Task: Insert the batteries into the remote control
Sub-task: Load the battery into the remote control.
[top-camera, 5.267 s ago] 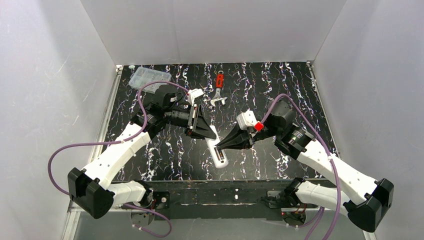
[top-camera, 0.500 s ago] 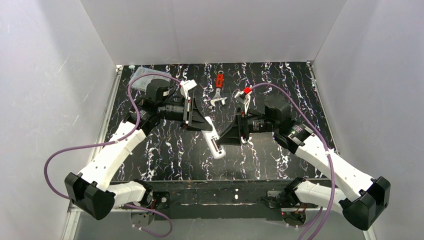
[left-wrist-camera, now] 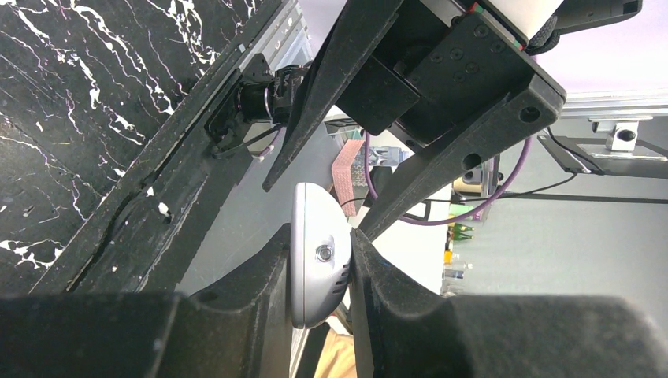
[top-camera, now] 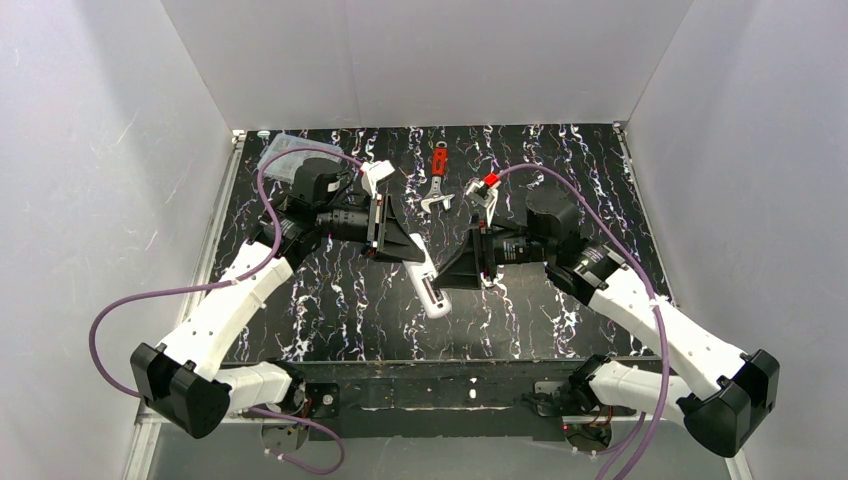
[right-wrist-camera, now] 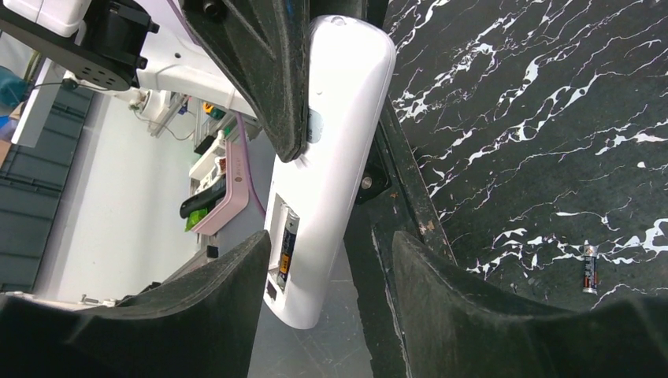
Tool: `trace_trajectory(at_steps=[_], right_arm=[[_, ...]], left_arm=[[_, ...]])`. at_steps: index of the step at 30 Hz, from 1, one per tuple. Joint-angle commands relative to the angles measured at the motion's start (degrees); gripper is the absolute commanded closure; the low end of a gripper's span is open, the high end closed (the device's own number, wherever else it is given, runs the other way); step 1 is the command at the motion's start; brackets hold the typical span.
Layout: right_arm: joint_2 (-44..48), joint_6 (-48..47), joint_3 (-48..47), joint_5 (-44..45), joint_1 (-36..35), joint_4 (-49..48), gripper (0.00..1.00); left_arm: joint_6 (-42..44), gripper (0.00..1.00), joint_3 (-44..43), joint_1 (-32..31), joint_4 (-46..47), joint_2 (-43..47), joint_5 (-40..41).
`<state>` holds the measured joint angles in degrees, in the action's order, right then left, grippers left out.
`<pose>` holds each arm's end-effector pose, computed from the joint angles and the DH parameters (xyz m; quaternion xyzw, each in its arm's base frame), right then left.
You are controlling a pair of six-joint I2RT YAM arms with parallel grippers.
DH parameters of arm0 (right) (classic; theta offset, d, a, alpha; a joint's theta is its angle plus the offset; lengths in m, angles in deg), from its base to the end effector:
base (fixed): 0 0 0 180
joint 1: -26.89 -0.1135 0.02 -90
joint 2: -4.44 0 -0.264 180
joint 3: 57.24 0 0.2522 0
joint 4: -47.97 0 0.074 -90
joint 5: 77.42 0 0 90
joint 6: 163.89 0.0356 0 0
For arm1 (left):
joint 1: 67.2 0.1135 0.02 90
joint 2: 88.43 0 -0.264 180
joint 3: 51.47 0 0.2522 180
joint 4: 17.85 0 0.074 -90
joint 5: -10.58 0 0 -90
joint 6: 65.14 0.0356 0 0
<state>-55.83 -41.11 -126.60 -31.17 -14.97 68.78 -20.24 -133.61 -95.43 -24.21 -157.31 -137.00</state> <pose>0.1592 0.1757 0.3623 -0.2914 0.6989 0.5849 0.2906 0.2173 -0.1508 0.4288 0.2713 0.6279 -0.6479 0.3354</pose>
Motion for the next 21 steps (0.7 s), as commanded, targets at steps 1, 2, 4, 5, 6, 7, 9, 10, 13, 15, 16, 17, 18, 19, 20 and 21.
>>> trace_trajectory(at_steps=[1,2,4,5,6,7,9,10,13,15,16,17,18,19,20,21], right_arm=[[-0.6,-0.4,-2.7,-1.1,-0.4,-1.2,0.36],[-0.7,-0.4,-2.8,-1.1,-0.5,-1.1,0.36],[-1.0,-0.5,-3.1,-1.1,-0.5,-0.8,0.36],[-1.2,-0.7,-3.2,-1.1,-0.8,-0.7,0.36],[-1.3,-0.8,-3.3,-1.1,-0.8,-0.6,0.36],[-1.4,-1.0,-3.3,-1.1,-0.9,-0.4,0.37],[-1.4,-1.1,-3.1,-1.0,-1.0,-0.5,0.41],[-1.4,-1.1,-3.1,-1.0,-1.1,-0.4,0.43],[-1.6,-1.3,-3.0,-1.0,-1.2,-0.1,0.49],[-1.5,-1.6,-2.9,-0.9,-1.2,-0.1,0.54],[-1.7,-1.7,-2.8,-0.9,-1.2,0.0,0.56],[-1.7,-1.8,-2.8,-1.0,-1.2,0.1,0.57],[-1.8,-2.0,-2.8,-1.0,-1.2,0.2,0.59],[-1.7,-2.0,-2.7,-0.9,-1.2,0.3,0.61],[-1.7,-2.2,-2.7,-0.9,-1.2,0.5,0.63],[-1.7,-2.4,-2.6,-0.9,-1.2,0.7,0.65]], left_arm=[[0.6,1.00,-2.1,0.3,0.1,0.8,-2.8],[0.6,1.00,-2.0,0.3,0.0,0.8,-2.9],[0.7,1.00,-2.0,0.3,0.0,0.9,-2.9],[0.8,1.00,-2.1,0.3,0.0,0.9,-3.0],[0.8,1.00,-2.0,0.3,-0.1,0.9,-3.0],[0.8,1.00,-2.1,0.3,-0.2,0.9,-3.0],[0.9,1.00,-1.9,0.3,-0.3,1.1,-2.9],[1.0,1.00,-1.9,0.3,-0.3,1.1,-2.9],[1.0,1.00,-1.8,0.3,-0.4,1.2,-2.8],[1.1,1.00,-1.8,0.3,-0.4,1.2,-2.8],[1.2,1.00,-1.9,0.3,-0.5,1.1,-2.8],[1.3,1.00,-1.9,0.3,-0.6,1.1,-2.8],[1.3,1.00,-2.0,0.3,-0.7,1.0,-2.8],[1.5,1.00,-2.0,0.3,-0.9,1.1,-2.7],[1.6,1.00,-2.1,0.3,-1.0,1.1,-2.6],[1.7,1.00,-2.1,0.3,-1.1,1.1,-2.6]])
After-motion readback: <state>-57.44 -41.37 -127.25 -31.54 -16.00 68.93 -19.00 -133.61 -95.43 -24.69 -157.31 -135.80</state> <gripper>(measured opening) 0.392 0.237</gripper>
